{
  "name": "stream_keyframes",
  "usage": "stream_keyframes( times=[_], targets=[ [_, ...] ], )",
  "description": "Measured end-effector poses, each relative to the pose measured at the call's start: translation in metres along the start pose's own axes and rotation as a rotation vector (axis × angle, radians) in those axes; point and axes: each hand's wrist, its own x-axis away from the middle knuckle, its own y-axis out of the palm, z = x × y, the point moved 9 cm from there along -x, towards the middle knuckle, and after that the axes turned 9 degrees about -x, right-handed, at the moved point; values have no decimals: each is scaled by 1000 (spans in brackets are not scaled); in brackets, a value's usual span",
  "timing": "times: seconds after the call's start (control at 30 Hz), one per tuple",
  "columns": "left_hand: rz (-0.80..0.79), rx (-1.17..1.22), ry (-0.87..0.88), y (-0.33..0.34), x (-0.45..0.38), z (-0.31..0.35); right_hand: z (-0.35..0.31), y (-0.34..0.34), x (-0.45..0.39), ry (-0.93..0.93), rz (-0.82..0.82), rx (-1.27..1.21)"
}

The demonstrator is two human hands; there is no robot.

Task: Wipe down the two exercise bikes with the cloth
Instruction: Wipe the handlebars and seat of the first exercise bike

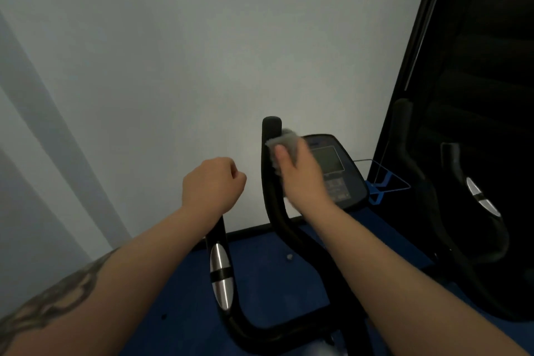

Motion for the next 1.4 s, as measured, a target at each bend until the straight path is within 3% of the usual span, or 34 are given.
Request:
stream_keyframes(
  times=[0.17, 0.27, 0.37, 0.43, 0.53, 0.63, 0.73, 0.9, 1.0, 1.17, 1.4],
  targets=[
    [70, 47, -8, -4, 2, -2, 28, 9, 31, 0, -114, 235],
    [60, 38, 3, -3, 1, 0, 23, -12, 20, 34, -105, 95],
    [54, 46, -11, -3, 1, -1, -10, 0, 4, -83, -41, -116],
    [50, 39, -15, -3, 1, -1, -19, 23, 2, -150, -41, -88],
    [49, 49, 4, -3, 2, 1, -2, 32, 12, -97, 4, 124],
    [58, 50, 2, -3, 3, 0, 25, 20, 19, 50, -168, 222],
    [59, 52, 3, -1, 2, -1, 29, 11, 20, 192, -328, 81],
    [54, 45, -2, -1, 1, -1, 7, 29, -11, 215, -246, -253],
    [54, 46, 12, -1, 1, 0, 12, 34, 0, 55, -149, -84],
    [47, 33, 6, -1, 1, -1, 33, 15, 11, 218, -399, 67],
    [41, 19, 9, -2, 1, 1, -10, 35, -14, -13, -114, -123]
  ],
)
